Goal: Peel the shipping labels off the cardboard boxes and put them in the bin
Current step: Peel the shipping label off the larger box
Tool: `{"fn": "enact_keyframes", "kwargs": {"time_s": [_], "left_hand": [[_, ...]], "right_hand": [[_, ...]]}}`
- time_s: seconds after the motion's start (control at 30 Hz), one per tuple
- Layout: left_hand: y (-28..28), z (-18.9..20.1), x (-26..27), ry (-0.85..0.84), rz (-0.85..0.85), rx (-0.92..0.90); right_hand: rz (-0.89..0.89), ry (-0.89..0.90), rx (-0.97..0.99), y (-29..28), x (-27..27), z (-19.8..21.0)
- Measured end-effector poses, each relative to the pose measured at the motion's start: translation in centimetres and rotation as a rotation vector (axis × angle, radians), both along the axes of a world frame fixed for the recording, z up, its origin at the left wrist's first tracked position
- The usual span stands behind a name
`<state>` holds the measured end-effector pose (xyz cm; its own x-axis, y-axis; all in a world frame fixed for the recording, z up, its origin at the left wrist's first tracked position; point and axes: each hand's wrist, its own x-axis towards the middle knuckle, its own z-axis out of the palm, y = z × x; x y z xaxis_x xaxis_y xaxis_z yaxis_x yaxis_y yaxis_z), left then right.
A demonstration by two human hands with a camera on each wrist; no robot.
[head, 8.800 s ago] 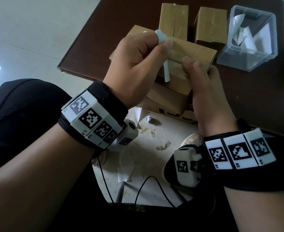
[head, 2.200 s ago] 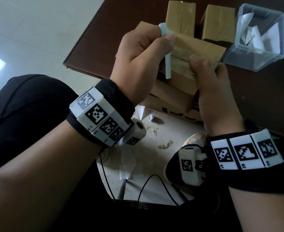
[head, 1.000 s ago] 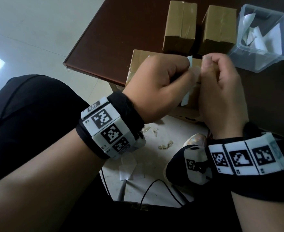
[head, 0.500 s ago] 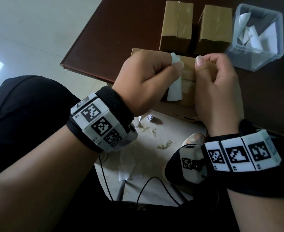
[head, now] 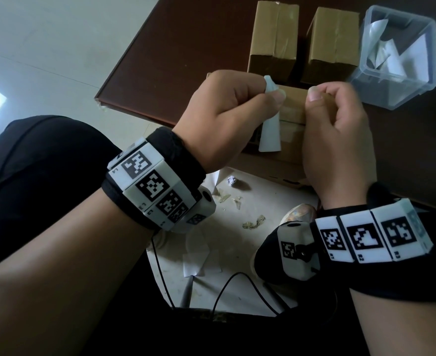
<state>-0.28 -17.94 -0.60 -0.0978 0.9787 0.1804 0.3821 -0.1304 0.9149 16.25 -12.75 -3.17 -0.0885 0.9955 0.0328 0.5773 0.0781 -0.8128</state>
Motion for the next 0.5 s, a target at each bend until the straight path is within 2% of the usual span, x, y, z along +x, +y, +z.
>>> {"fn": "enact_keyframes", "kwargs": {"time_s": [0.5], "left_hand": [[0.01,0.04,0.09,-0.047,0.012,0.014]], "right_hand": [[0.002,0.008,0.005,0.07,0.05,-0.12]]}}
